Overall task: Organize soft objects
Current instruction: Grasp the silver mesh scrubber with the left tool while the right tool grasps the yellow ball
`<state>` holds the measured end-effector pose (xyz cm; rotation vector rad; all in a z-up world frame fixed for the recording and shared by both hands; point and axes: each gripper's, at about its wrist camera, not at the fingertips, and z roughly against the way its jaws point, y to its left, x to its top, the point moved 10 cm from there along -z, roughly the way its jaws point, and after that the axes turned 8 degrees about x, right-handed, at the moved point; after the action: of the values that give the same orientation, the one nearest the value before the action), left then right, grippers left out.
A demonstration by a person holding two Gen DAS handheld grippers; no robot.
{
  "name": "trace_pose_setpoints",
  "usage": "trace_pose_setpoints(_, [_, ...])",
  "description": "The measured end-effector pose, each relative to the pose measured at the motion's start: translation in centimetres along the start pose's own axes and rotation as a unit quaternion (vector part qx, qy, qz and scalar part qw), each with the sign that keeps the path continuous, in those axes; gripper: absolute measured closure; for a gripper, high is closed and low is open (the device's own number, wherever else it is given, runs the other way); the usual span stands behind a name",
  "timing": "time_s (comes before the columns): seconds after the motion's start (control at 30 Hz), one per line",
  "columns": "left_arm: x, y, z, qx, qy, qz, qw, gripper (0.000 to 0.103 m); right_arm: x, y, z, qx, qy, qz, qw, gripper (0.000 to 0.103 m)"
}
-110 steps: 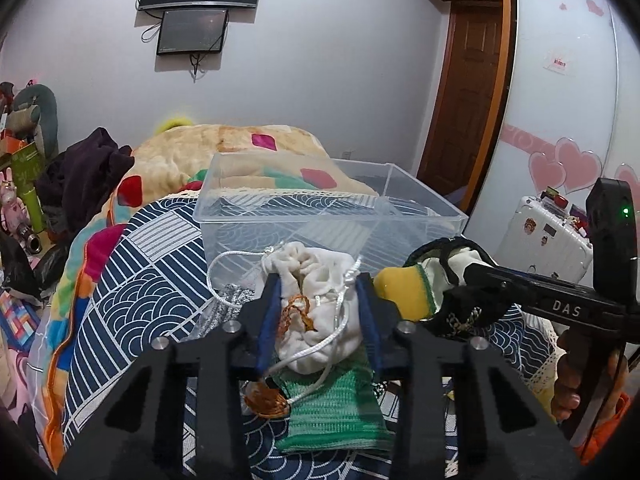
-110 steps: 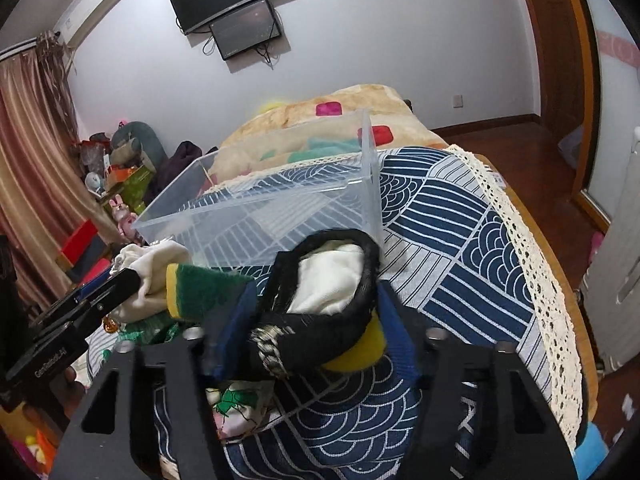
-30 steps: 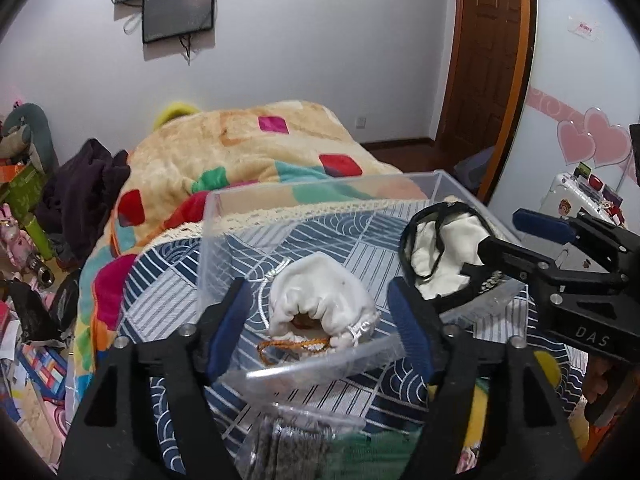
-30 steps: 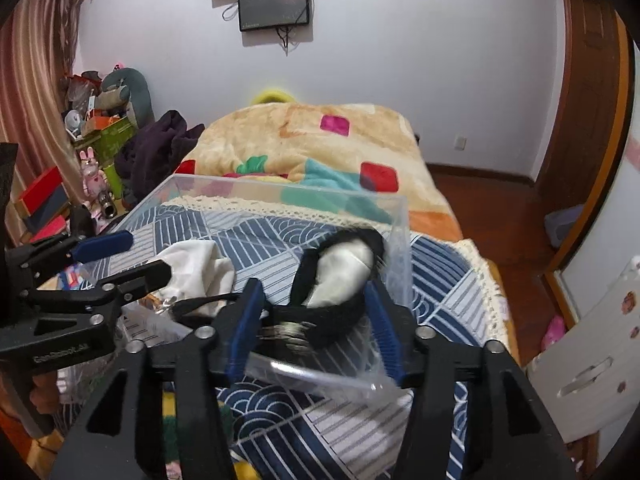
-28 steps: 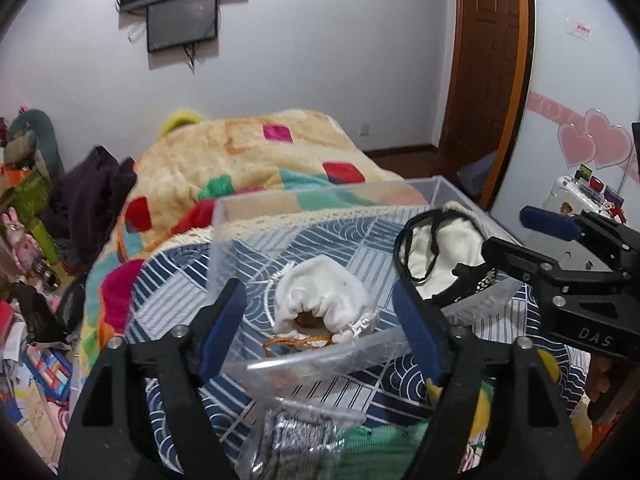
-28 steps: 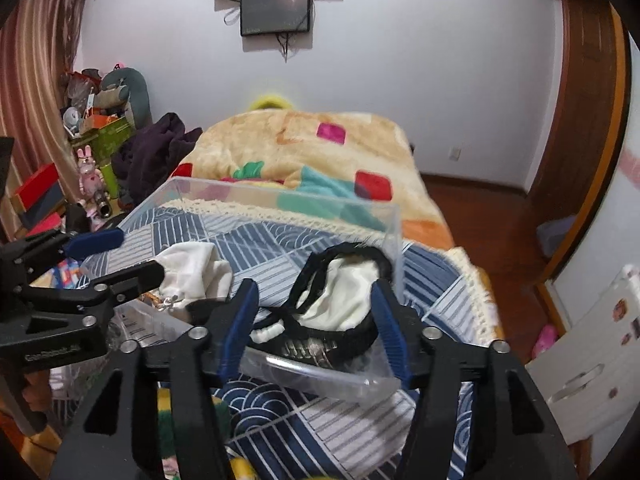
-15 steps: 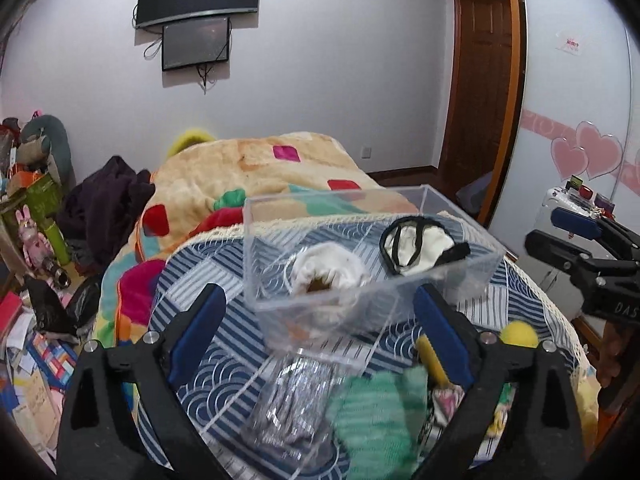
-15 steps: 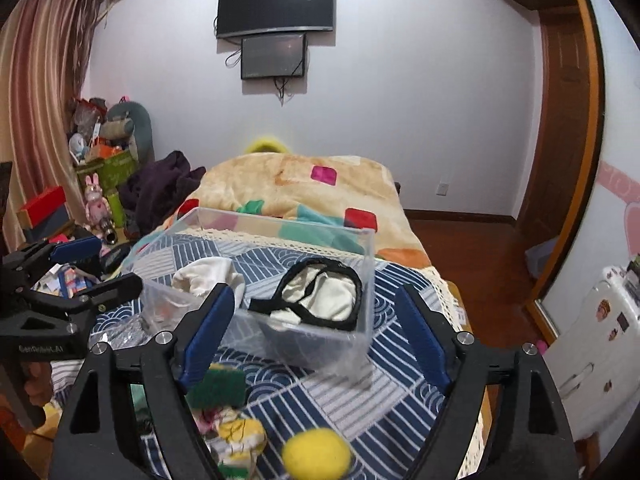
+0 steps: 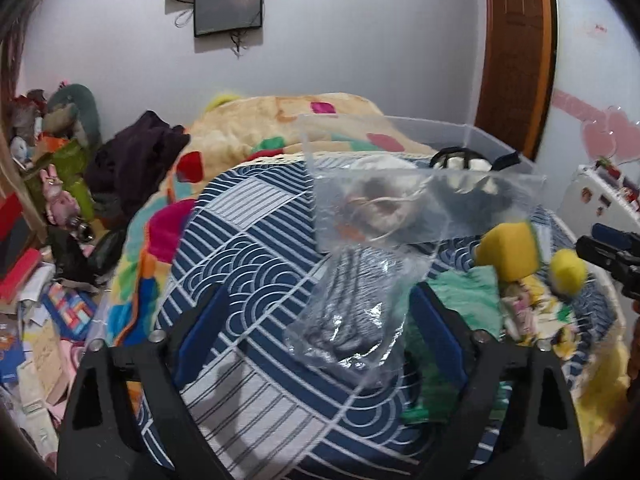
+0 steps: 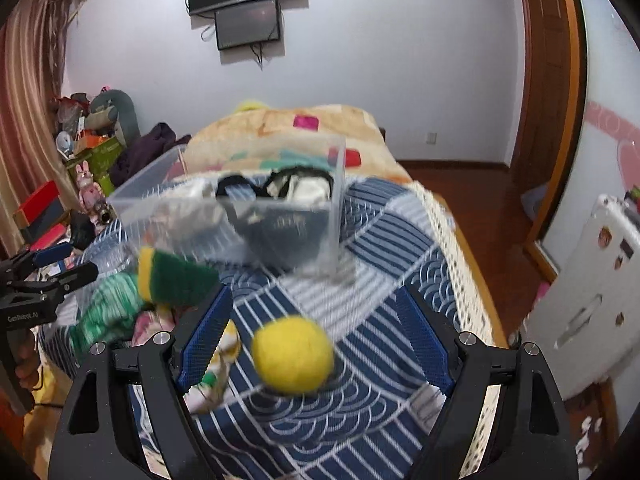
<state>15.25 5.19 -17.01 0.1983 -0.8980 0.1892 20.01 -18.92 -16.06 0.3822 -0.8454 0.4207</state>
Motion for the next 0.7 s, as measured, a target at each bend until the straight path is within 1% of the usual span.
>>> trace_pose_setpoints(0.13, [-0.7,-0.1,-1.1,-0.015,0.017,0.01,0.9997,0.032,-0.9,0.1,-0.2,0.008,0.012,-0.007,1.0,0.022])
trace_pose_setpoints(0.2, [-1.0,-0.2,-1.6,-0.028,0.025,0.016,0.9992,0.043,-1.3,0.3,-0.3,0.011,0.018,-0.006,1.0,0.022])
trace_pose_setpoints(0.23, [-1.2,-0.3,-1.8,-0.038,0.029,0.021,0.9986,0.046,-1.5,0.4,-0.3,0.012,0.019,-0.006,1.0,0.029])
trace_pose_setpoints(0.27, [-1.4,-0.5,-2.0,-0.047,0.034,0.024,0.9981,0.052,-1.6,0.4,-0.3,0.014,0.022,-0.007,1.0,0.032])
trace_pose_setpoints(0.3, [-1.5,-0.7,-2.1,-0.055,0.037,0.026,0.9975,0.057,-1.7,0.5,-0.3,0.017,0.026,-0.008,0.999,0.039])
trace_pose_setpoints(0.33, [-1.6,-0.9,-2.2,-0.063,0.04,0.029,0.9968,0.06,-1.9,0.5,-0.5,0.021,0.031,-0.009,0.999,0.047])
trace_pose_setpoints(0.37, [-1.7,-1.0,-2.1,-0.067,0.039,0.029,0.9966,0.063,-2.0,0.6,-0.6,0.025,0.036,-0.011,0.999,0.05])
trace_pose_setpoints(0.4, [-1.6,-1.2,-2.0,-0.069,0.037,0.028,0.9965,0.067,-2.2,0.6,-0.7,0.032,0.04,-0.013,0.999,0.056])
trace_pose_setpoints(0.43, [-1.6,-1.3,-1.9,-0.071,0.034,0.027,0.9965,0.07,-2.4,0.7,-0.8,0.039,0.042,-0.016,0.998,0.061])
trace_pose_setpoints(0.5, [-1.5,-1.5,-1.5,-0.076,0.03,0.025,0.9963,0.076,-2.5,0.9,-0.6,0.04,0.039,-0.013,0.998,0.063])
trace_pose_setpoints(0.7, [-1.0,-1.4,0.2,-0.077,0.013,0.02,0.9968,0.083,-1.5,1.3,0.4,0.034,0.019,-0.002,0.999,0.064])
